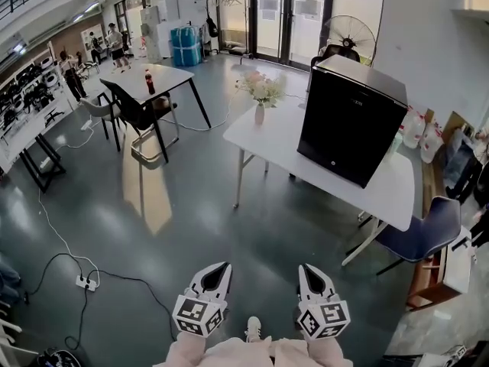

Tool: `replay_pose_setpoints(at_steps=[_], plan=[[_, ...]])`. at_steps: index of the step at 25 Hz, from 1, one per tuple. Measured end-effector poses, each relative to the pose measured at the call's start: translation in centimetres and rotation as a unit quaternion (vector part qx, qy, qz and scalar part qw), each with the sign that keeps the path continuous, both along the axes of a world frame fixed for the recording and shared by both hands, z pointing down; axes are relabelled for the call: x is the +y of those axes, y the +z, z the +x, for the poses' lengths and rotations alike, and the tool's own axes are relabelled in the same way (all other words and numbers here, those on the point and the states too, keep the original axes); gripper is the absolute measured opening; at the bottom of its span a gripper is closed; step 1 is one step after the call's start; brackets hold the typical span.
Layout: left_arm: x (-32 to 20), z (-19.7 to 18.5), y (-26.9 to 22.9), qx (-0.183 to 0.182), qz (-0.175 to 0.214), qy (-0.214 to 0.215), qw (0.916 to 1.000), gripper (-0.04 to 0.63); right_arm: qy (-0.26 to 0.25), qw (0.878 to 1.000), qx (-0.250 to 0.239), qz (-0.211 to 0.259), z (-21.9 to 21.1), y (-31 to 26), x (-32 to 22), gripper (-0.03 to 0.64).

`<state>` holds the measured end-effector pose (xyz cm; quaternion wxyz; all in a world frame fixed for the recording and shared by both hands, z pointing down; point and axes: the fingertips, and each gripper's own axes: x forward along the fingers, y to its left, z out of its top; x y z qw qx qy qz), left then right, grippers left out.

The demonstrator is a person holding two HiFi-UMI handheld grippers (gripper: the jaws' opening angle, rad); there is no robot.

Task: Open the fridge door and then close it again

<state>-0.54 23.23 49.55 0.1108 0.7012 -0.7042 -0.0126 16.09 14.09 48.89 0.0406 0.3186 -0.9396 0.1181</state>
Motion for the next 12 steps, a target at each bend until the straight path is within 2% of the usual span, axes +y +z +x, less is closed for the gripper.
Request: replay_pose_setpoints(at_steps=[6,12], plan=[[-5.1,-2.1,-0.2,0.0,-0.001,-0.014,0.9999,0.011,-0.005,1.0,0.001,-0.001,-1.7,-0.2,-5.9,0.011],[-8.4,-2.8,-0.6,-0.007,0.003,-0.017,0.9998,0.011,-0.012,1.0,0.0,0.007,-2.6,-0.8,-9.4,0.011]])
